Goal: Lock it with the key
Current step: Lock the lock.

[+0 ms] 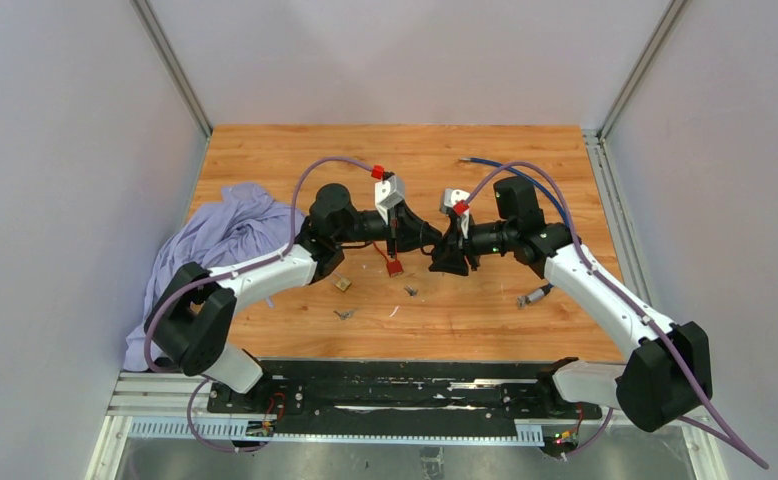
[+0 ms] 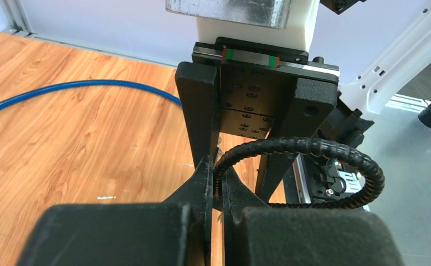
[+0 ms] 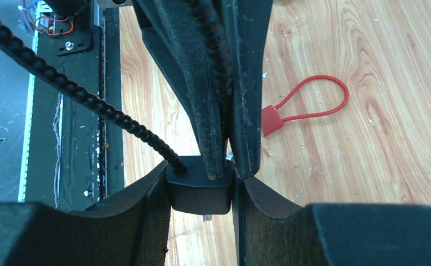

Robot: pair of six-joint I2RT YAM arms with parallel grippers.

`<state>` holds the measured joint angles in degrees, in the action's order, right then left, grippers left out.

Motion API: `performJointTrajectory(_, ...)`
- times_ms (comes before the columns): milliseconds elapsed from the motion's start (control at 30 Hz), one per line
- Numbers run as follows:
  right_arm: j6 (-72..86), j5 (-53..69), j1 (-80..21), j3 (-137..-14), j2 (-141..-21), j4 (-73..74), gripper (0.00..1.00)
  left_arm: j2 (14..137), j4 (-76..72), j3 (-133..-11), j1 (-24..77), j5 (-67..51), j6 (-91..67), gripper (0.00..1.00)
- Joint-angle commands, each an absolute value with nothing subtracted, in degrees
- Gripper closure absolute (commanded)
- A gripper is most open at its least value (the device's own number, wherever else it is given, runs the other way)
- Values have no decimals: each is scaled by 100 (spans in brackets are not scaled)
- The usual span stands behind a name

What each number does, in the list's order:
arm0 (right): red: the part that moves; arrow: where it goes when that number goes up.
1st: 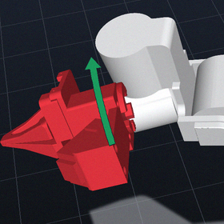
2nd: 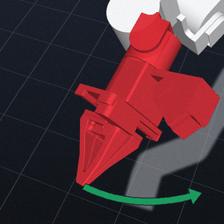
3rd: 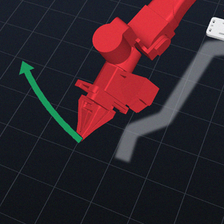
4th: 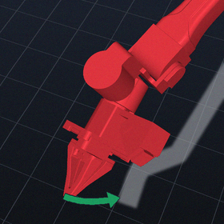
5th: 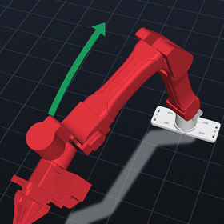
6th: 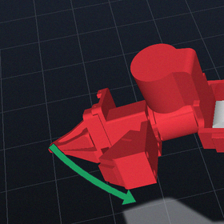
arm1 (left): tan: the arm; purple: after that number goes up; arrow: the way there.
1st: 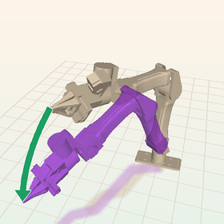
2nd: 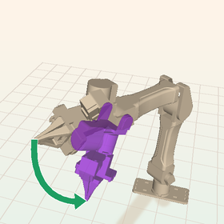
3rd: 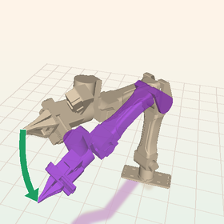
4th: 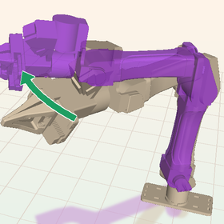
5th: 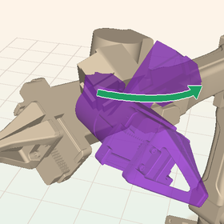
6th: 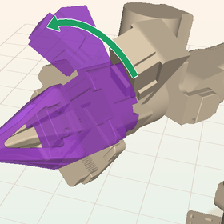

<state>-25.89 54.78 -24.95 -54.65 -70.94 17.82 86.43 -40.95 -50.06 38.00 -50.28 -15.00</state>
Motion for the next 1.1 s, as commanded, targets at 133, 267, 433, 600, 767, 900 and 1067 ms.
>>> performJointTrajectory(133,-2406,4935,-2369,-5820,-6973,1391,99,8784,-3919,-4780,3920,-5109,-1357,100)
performJointTrajectory(267,-2423,4957,-2364,-5791,-7004,1405,99,8749,-3920,-4832,3916,-5057,-1413,96)
performJointTrajectory(433,-2576,5010,-2373,-5610,-7061,1412,99,8657,-3920,-5051,3779,-5091,-1637,68)
performJointTrajectory(600,-2637,5057,-2373,-5545,-7164,1437,99,8503,-3967,-5106,3496,-5073,-1832,47)
performJointTrajectory(767,-2539,4910,-2366,-5651,-7196,1476,99,8379,-3712,-5074,3328,-5071,-1626,38)
performJointTrajectory(900,-2312,4668,-2358,-5806,-7181,1475,99,8335,-3422,-4983,3217,-4869,-1326,34)
performJointTrajectory(1067,-2006,4387,-2350,-6082,-7281,1477,99,8363,-3129,-4966,3208,-4501,-1305,32)
